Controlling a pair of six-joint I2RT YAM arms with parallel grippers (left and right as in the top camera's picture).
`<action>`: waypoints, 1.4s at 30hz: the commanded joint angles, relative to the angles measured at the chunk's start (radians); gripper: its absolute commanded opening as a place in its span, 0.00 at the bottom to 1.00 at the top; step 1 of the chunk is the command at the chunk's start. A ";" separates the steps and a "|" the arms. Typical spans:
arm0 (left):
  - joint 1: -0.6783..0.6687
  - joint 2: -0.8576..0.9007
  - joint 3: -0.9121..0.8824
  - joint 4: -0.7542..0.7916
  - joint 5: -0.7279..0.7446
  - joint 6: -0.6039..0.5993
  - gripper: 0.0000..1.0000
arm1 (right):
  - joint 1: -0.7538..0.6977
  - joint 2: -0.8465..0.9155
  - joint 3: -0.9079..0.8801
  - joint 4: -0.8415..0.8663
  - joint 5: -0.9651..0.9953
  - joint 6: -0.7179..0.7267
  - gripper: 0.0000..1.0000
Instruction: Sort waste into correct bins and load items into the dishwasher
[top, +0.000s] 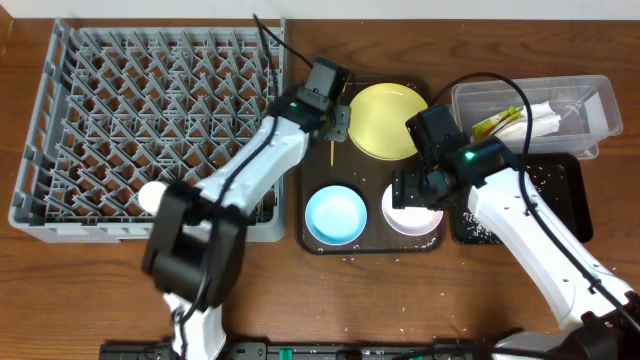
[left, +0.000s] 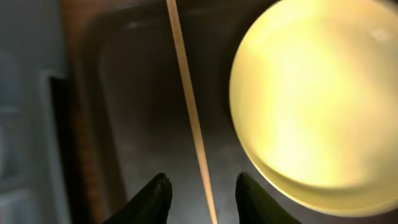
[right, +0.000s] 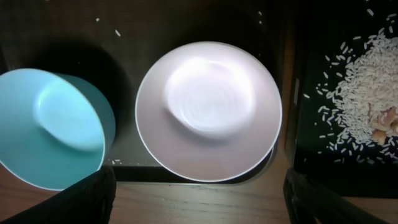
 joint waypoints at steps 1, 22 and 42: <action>-0.011 0.080 0.013 0.030 -0.025 0.021 0.36 | 0.010 -0.001 0.000 0.000 0.003 -0.010 0.84; -0.011 0.219 0.013 0.043 -0.028 0.004 0.08 | 0.010 -0.001 0.000 -0.001 0.002 -0.010 0.83; 0.071 -0.264 0.052 -0.319 -0.029 -0.007 0.08 | 0.010 -0.001 0.000 -0.003 0.003 -0.010 0.82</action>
